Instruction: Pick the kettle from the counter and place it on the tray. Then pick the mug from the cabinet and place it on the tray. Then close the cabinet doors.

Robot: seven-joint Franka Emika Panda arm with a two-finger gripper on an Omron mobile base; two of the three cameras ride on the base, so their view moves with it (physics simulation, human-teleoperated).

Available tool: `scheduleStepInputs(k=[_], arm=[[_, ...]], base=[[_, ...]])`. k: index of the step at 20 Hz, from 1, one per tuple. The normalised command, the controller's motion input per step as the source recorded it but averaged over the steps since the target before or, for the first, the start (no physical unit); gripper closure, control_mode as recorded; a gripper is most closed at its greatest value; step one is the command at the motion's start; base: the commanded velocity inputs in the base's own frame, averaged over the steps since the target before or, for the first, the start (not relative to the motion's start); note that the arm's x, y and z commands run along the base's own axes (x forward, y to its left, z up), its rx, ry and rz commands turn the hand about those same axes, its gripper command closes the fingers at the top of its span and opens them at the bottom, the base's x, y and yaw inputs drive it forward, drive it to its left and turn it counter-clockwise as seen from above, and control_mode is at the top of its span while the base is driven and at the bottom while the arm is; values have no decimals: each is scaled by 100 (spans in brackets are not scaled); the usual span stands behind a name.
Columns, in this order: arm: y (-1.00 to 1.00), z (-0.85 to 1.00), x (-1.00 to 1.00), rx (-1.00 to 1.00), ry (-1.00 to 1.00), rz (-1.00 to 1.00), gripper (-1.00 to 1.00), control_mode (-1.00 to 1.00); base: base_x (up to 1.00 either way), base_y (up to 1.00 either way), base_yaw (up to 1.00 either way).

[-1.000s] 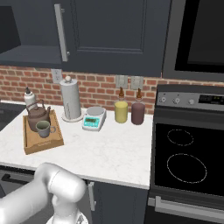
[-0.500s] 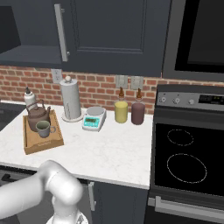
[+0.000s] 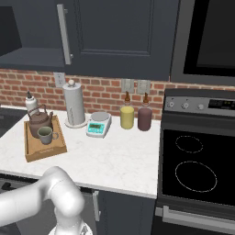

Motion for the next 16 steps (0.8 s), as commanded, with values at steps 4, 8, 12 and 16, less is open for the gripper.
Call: scheduleStepInputs(k=[4, 8, 12, 16], arm=[[13, 14, -8, 0, -12, 0, -100, -100], [8, 30, -6, 0, -15, 0, -100, -100], [4, 46, 0, 0, -13, 0, -100, -100], [0, 50, 0, 0, -13, 0, -100, -100]], base=[[0, 0, 0], [0, 0, 0], [0, 0, 0], [0, 0, 0]])
